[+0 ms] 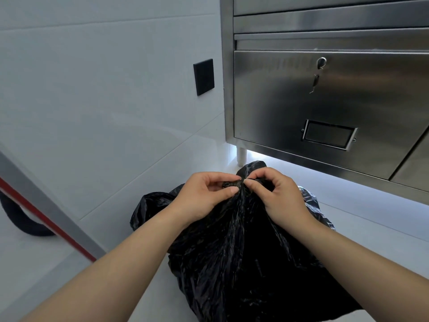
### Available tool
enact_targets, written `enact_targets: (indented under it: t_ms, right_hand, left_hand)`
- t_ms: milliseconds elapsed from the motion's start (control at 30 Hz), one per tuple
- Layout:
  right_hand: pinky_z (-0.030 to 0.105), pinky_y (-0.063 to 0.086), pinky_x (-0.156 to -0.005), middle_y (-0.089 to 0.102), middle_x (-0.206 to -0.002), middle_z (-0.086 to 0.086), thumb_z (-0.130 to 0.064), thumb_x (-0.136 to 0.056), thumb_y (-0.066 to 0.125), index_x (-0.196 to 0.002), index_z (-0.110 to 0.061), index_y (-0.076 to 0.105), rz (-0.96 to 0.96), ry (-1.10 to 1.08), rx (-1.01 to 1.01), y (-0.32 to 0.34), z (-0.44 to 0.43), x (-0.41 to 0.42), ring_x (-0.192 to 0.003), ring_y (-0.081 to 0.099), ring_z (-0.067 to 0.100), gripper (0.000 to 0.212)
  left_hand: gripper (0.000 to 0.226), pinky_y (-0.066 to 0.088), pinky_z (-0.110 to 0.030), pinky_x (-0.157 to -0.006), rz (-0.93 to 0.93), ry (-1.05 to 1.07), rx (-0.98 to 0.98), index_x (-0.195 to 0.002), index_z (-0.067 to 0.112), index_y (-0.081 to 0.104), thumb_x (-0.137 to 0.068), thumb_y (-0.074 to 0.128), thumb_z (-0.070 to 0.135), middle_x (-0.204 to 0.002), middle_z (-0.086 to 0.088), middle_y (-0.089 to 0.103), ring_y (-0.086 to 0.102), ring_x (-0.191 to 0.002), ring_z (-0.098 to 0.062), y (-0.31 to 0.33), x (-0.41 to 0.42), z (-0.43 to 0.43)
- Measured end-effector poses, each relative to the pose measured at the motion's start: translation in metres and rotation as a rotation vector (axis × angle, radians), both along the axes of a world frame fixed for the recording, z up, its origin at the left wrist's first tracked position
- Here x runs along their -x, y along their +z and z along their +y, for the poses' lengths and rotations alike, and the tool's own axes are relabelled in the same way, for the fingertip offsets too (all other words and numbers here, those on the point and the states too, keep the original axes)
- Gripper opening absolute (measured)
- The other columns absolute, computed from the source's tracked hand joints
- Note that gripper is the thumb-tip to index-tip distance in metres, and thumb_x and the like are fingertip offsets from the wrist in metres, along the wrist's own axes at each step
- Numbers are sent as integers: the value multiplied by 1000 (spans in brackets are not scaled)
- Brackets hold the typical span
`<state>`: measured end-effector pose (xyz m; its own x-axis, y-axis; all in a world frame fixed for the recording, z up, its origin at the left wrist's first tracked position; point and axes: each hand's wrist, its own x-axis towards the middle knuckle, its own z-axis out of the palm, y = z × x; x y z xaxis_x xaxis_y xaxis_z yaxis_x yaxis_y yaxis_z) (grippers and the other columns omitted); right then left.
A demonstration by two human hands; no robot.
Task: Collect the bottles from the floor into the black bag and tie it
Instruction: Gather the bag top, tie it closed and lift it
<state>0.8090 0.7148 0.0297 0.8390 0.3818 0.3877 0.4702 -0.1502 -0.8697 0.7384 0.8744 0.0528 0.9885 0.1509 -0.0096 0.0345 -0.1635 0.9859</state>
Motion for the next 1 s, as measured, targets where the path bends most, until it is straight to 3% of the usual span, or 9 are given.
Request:
enact_targets:
  t_ms: [100, 200, 333, 767, 867, 1000]
  right_hand:
    - [10, 43, -67, 67, -69, -12, -16, -81, 69, -70, -27, 66, 93, 46, -44, -3, -1, 1, -68, 59, 0, 15]
    - [11, 46, -68, 70, -70, -15, -16, -80, 70, -67, -30, 69, 204, 38, -100, -10, -4, 3, -68, 63, 0, 19]
    - [26, 52, -77, 73, -73, -6, -22, -77, 73, -71, -27, 72, 357, -40, -172, -19, -5, 6, -72, 67, 8, 8]
    - [13, 41, -61, 63, -65, -10, -24, -83, 67, -71, -20, 65, 359, -94, -15, -40, -20, 11, -62, 55, 4, 13]
    - [18, 42, -66, 64, -71, -6, -25, -85, 65, -74, -19, 63, 356, -115, 9, -38, -28, 7, -67, 55, 9, 13]
    - [17, 45, -70, 69, -73, -6, -26, -86, 62, -75, -23, 61, 246, -90, 25, -28, -24, 10, -74, 62, 7, 11]
  left_hand:
    - [21, 55, -32, -85, -19, 67, -106, -83, 30, 75, -73, 78, 12, -89, -15, 73, 68, -81, -21, -2, -2, 2]
    - [20, 52, -18, -71, -26, 103, -122, -73, 33, 75, -70, 80, 14, -66, 8, 72, 66, -65, -4, -7, -3, 3]
    - [16, 52, -13, -69, -30, 157, -128, -70, 31, 75, -69, 81, 16, -68, 7, 74, 68, -65, -3, -13, -4, 5]
    - [20, 48, -9, -67, 33, 44, -183, -72, 33, 76, -77, 74, 14, -73, 9, 75, 67, -69, -2, -27, 5, 23]
    - [17, 51, -13, -70, 23, 100, -184, -73, 29, 76, -77, 73, 13, -78, 1, 76, 69, -74, -9, -27, 8, 33]
    - [21, 46, -8, -66, -34, 139, -187, -75, 32, 73, -81, 70, 12, -67, 12, 70, 63, -63, 1, -22, 4, 35]
